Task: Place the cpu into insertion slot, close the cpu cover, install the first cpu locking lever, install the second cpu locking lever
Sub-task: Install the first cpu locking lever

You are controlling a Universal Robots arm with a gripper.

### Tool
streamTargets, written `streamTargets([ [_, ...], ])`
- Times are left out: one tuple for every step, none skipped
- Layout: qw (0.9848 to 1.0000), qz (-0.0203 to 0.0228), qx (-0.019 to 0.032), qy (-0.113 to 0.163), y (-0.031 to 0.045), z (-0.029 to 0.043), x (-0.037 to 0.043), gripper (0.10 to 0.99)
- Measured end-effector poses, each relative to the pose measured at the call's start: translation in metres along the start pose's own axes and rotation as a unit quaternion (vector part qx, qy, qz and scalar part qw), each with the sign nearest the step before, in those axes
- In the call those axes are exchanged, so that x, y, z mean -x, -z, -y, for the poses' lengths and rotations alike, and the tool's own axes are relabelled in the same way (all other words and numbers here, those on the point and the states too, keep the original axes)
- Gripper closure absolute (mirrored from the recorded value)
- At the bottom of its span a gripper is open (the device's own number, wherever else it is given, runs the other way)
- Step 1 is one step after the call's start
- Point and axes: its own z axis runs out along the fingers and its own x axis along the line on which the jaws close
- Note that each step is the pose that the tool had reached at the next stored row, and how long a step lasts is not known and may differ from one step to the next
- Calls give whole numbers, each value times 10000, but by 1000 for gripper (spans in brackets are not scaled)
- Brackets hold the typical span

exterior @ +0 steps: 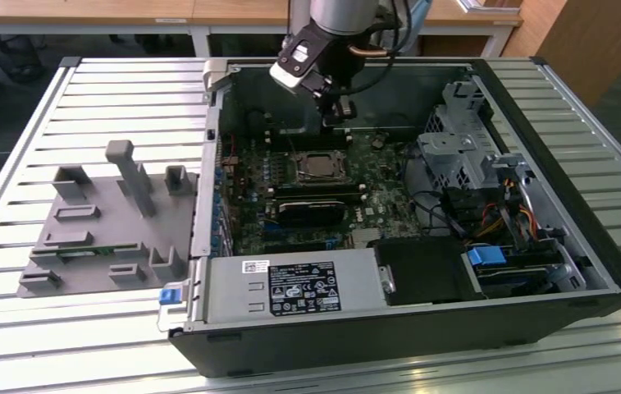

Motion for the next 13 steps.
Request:
streamTargets([
  [10000, 1, -4, 90, -1, 0, 0, 980],
  [9998, 2, -8, 185, -1, 0, 0, 980],
  [9996, 3, -11, 278, -2, 0, 0, 980],
  [9993, 3, -14, 364, -3, 0, 0, 980],
  [9990, 4, -18, 450, -3, 0, 0, 980],
  [9986, 7, -21, 535, -3, 0, 0, 980],
  [9981, 14, -26, 614, -4, -1, 0, 980],
  [9977, 29, -33, 679, -4, -1, 0, 980],
  [9972, 45, -39, 742, -3, -1, 0, 980],
  [9967, 63, -47, 807, -3, 0, 0, 980],
  [9961, 77, -53, 874, -4, 0, 0, 980],
  [9955, 86, -58, 947, -4, 0, 0, 980],
  [9947, 93, -62, 1021, -3, 0, 0, 980],
])
